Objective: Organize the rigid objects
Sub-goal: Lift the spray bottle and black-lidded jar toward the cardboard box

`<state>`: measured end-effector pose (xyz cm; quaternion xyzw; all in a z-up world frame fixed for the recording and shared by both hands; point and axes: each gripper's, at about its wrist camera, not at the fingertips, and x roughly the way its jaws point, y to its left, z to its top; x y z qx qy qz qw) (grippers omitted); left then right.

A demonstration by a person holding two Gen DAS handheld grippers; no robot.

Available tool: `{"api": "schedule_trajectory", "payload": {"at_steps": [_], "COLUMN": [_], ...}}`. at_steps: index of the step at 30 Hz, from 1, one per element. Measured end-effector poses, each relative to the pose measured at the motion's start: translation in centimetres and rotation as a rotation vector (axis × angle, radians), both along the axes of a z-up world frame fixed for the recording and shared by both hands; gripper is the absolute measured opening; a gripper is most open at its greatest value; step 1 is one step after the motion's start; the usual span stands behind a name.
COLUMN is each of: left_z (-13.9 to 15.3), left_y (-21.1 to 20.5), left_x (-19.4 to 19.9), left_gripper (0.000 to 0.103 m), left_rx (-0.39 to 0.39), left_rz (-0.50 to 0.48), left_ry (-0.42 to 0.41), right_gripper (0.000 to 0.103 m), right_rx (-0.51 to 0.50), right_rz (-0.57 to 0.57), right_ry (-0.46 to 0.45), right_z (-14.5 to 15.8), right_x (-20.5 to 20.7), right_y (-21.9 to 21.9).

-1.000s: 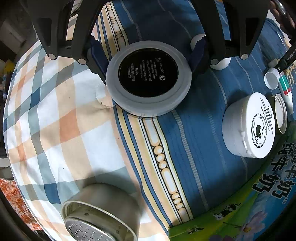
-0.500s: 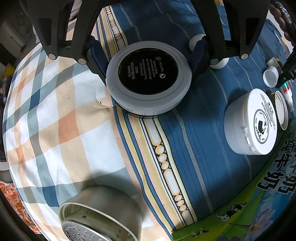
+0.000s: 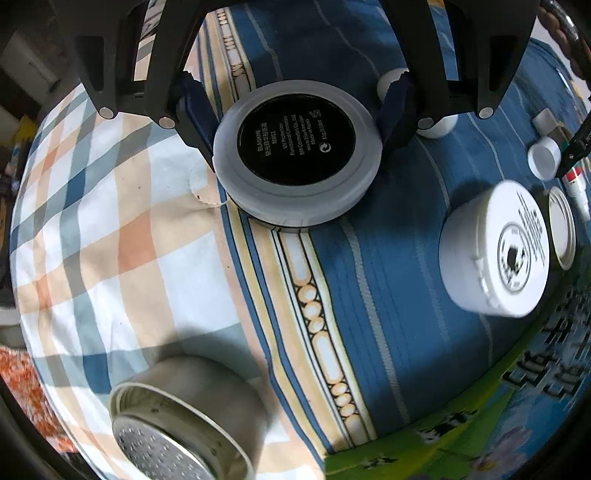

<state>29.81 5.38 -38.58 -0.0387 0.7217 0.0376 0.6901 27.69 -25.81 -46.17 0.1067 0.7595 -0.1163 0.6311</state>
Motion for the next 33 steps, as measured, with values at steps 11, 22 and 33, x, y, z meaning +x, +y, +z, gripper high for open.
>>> {"api": "schedule_trajectory", "payload": {"at_steps": [11, 22, 33], "left_z": [2.9, 12.7, 21.2], "left_y": [-1.8, -6.1, -8.5], "left_x": [-4.9, -6.5, -0.6], "left_gripper": [0.03, 0.03, 0.03], "left_rx": [-0.045, -0.161, -0.181], "left_rz": [-0.033, -0.134, -0.21], "left_ry": [-0.036, -0.188, -0.384], "right_gripper": [0.077, 0.077, 0.077], "right_rx": [0.008, 0.119, 0.068], "right_rz": [0.102, 0.163, 0.235], "right_ry": [-0.063, -0.21, -0.453], "right_z": [2.4, 10.3, 23.0], "right_x": [-4.6, -9.8, -3.9], "right_y": [2.3, 4.8, 5.4]}}
